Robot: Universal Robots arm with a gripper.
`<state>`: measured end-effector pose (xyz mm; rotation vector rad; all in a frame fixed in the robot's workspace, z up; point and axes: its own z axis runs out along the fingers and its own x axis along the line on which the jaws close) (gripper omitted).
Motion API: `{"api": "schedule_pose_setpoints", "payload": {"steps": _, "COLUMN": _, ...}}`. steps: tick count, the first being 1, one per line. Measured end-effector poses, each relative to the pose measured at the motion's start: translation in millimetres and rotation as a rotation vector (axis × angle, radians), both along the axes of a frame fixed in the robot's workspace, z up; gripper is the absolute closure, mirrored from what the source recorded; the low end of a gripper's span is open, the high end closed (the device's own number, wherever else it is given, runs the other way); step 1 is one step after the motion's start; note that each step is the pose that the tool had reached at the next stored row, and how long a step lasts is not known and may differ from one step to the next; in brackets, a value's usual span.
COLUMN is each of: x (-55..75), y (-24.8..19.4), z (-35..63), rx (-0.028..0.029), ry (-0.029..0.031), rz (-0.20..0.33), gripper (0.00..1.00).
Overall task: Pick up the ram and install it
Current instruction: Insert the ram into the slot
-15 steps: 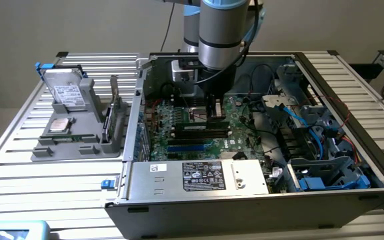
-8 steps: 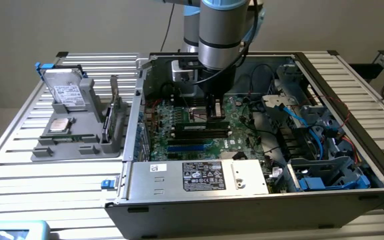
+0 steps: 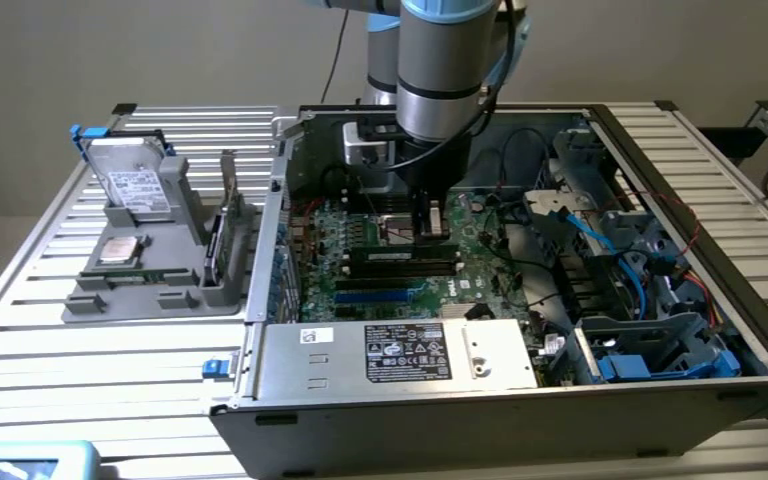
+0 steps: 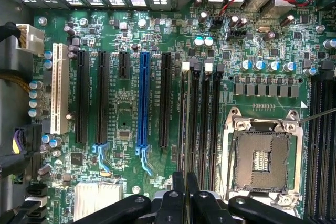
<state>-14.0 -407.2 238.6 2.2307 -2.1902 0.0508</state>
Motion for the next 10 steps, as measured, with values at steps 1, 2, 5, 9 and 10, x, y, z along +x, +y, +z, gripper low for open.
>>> {"api": "schedule_pose_setpoints", "payload": {"steps": 1, "x": 0.0, "y": 0.0, "z": -0.3, "rx": 0.0000, "ry": 0.0000, "rz": -0.001, "gripper": 0.87}}
{"api": "schedule_pose_setpoints", "payload": {"steps": 2, "x": 0.0, "y": 0.0, "z": -0.8, "rx": 0.0000, "ry": -0.0001, "rz": -0.001, "gripper": 0.87}}
{"api": "schedule_pose_setpoints", "payload": {"steps": 5, "x": 0.0, "y": 0.0, "z": -2.6, "rx": 0.0000, "ry": -0.0001, "rz": -0.002, "gripper": 0.87}}
{"api": "schedule_pose_setpoints", "payload": {"steps": 9, "x": 0.0, "y": -0.1, "z": -4.3, "rx": -0.0002, "ry": 0.0000, "rz": -0.003, "gripper": 0.87}}
{"api": "schedule_pose_setpoints", "payload": {"steps": 10, "x": 0.0, "y": -0.1, "z": -4.4, "rx": -0.0003, "ry": 0.0001, "rz": -0.003, "gripper": 0.87}}
